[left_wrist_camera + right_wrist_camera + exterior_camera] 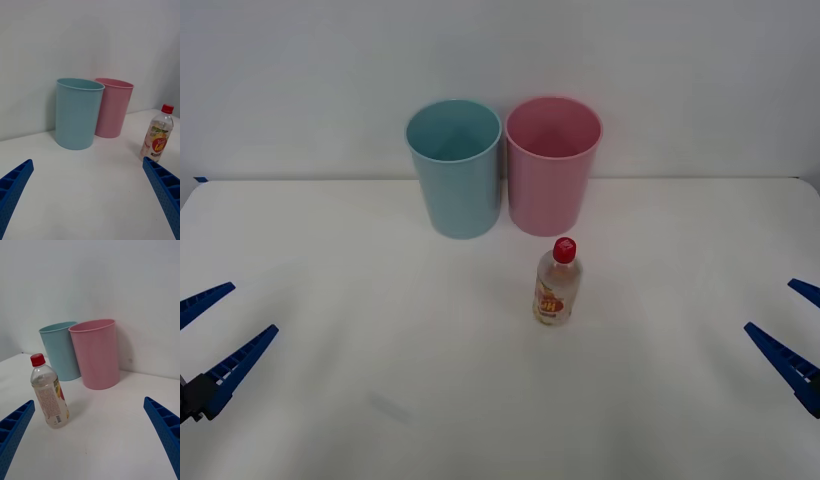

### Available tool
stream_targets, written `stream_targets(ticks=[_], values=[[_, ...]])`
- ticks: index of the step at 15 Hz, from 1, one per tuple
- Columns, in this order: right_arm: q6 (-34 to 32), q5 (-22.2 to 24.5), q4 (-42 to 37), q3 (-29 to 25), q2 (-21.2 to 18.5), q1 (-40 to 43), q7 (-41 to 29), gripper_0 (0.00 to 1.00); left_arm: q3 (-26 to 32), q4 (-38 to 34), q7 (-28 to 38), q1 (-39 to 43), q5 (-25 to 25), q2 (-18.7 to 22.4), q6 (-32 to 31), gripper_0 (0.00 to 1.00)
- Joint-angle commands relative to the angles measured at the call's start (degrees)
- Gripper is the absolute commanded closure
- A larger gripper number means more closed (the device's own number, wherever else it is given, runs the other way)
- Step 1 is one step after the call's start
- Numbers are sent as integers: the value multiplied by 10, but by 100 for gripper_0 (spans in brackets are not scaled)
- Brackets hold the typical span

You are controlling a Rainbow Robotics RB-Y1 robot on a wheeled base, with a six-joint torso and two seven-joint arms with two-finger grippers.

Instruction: Grasp the object on the table and drop it into the matching bin: aluminum can to the light blue bin, PET bottle to the pink bin.

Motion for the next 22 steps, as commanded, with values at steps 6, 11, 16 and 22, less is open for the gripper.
stream_targets(ticks=[6, 11, 16, 22], values=[[0, 3, -8, 20, 18, 16, 2, 0, 0, 0, 0, 0, 0, 0, 0, 0], [10, 15, -8, 49, 16, 14, 18, 0, 0, 0, 0, 0, 0, 0, 0, 0], [29, 35, -8, 91, 15, 0, 45, 0, 0, 0, 0, 0, 0, 0, 0, 0], [115, 41, -8, 166, 8, -15, 121, 0, 0, 0, 0, 0, 0, 0, 0, 0]])
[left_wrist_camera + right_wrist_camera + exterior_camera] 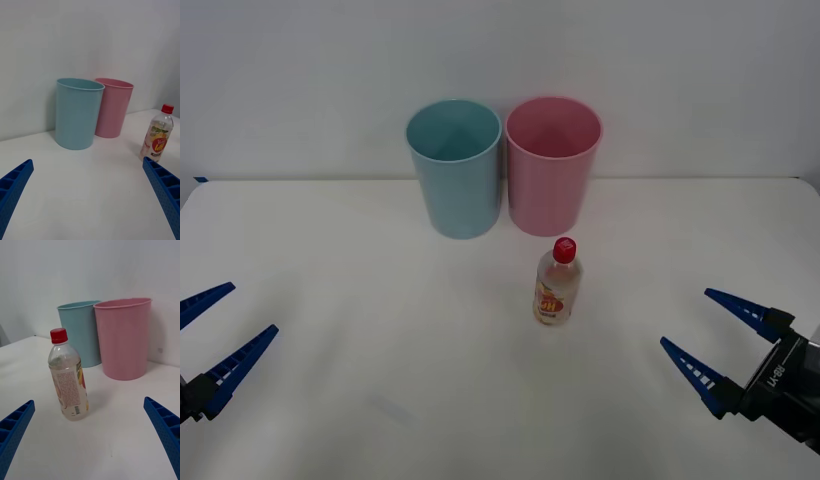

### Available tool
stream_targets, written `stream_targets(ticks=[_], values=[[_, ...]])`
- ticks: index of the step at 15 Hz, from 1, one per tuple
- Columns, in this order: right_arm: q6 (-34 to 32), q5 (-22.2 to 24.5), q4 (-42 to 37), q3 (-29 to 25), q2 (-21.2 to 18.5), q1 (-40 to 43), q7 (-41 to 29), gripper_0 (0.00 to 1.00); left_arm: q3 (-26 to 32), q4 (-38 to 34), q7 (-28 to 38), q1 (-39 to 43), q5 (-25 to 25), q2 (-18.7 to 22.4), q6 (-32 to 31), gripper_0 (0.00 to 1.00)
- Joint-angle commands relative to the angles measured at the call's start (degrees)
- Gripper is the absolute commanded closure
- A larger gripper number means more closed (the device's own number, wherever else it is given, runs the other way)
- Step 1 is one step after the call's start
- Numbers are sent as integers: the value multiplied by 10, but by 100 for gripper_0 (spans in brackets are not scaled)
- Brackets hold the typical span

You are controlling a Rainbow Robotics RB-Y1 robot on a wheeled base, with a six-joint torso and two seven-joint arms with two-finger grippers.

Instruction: Grasp the object on the table and drop it into the matching bin: aluminum can to the light blue bin, PET bottle to the pink bin.

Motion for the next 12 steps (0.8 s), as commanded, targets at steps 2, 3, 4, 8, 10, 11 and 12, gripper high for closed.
stream_targets(ticks=[2, 3, 4, 8, 10, 11, 12], values=[[60, -2, 0, 57, -11, -13, 20, 0, 0, 0, 0, 0, 0, 0, 0, 0], [80, -4, 1, 74, -14, -18, 21, 0, 0, 0, 0, 0, 0, 0, 0, 0], [100, -4, 1, 92, -17, -24, 24, 0, 0, 0, 0, 0, 0, 0, 0, 0], [157, -3, 1, 144, -24, -44, 29, 0, 0, 0, 0, 0, 0, 0, 0, 0], [180, -3, 1, 168, -29, -51, 29, 0, 0, 0, 0, 0, 0, 0, 0, 0], [191, 0, 1, 176, -31, -56, 29, 0, 0, 0, 0, 0, 0, 0, 0, 0], [198, 7, 2, 181, -31, -59, 29, 0, 0, 0, 0, 0, 0, 0, 0, 0]])
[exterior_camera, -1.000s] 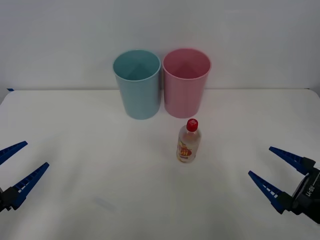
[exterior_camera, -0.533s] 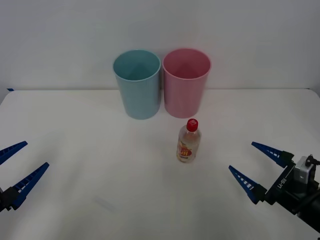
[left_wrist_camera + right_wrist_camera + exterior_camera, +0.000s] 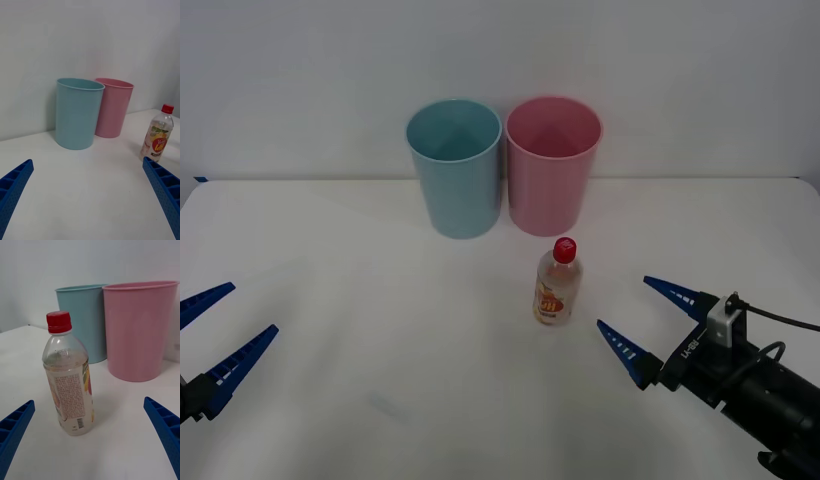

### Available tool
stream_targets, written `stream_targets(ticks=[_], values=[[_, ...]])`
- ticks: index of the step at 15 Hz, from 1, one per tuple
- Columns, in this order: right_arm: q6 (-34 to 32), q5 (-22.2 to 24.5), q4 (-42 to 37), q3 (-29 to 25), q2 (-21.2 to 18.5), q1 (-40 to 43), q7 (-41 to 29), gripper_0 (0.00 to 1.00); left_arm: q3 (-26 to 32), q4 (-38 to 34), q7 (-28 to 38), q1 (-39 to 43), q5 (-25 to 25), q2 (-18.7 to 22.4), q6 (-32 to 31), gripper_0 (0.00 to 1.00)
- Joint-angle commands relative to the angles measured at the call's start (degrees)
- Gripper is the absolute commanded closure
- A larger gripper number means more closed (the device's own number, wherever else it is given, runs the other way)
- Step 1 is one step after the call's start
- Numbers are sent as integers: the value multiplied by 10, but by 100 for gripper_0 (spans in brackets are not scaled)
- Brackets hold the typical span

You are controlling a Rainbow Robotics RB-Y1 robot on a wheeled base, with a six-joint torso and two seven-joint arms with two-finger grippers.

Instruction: Grasp the object on the table and drop it into the matching bin: aluminum can to the light blue bin, PET bottle to the pink bin.

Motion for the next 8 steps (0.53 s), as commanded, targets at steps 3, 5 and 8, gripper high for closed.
stream_targets(ticks=[3, 5, 8], values=[[8, 15, 53, 30, 1, -48, 3, 0, 0, 0, 0, 0, 0, 0, 0, 0], [12, 15, 73, 45, 2, -68, 8, 0, 0, 0, 0, 0, 0, 0, 0, 0], [20, 16, 98, 67, 2, -92, 13, 0, 0, 0, 0, 0, 0, 0, 0, 0]])
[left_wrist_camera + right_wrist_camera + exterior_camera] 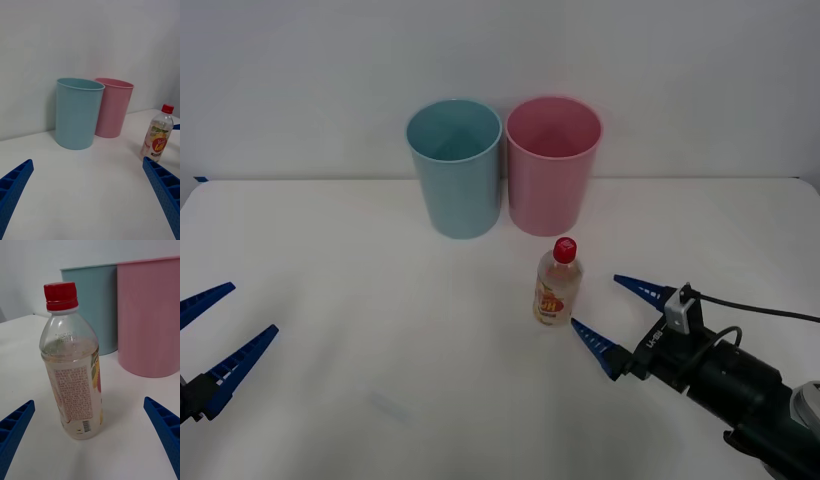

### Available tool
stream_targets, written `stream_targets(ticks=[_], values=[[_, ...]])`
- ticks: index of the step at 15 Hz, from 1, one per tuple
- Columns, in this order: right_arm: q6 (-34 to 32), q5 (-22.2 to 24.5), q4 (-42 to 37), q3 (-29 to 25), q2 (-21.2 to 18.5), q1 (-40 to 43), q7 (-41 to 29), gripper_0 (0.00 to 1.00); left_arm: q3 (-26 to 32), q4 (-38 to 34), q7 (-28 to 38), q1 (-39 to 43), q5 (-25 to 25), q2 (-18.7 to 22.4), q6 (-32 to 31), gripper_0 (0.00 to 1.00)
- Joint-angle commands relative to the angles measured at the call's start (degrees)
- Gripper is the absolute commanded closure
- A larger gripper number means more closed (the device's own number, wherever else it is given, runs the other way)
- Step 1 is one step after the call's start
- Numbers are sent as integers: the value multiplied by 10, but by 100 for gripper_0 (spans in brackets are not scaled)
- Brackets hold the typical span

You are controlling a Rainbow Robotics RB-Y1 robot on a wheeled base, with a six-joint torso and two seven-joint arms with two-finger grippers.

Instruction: Grasp the object on the table and drop it into the matching bin: aluminum can to the light blue bin, PET bottle to the pink bin.

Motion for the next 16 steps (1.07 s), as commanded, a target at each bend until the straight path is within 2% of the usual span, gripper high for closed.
stream_targets(ticks=[1, 8, 16], values=[[4, 1, 26, 16, 3, -22, 6, 0, 0, 0, 0, 0, 0, 0, 0, 0], [16, 27, 86, 31, 51, -82, 21, 0, 0, 0, 0, 0, 0, 0, 0, 0], [69, 28, 88, 73, 55, -104, 21, 0, 0, 0, 0, 0, 0, 0, 0, 0]])
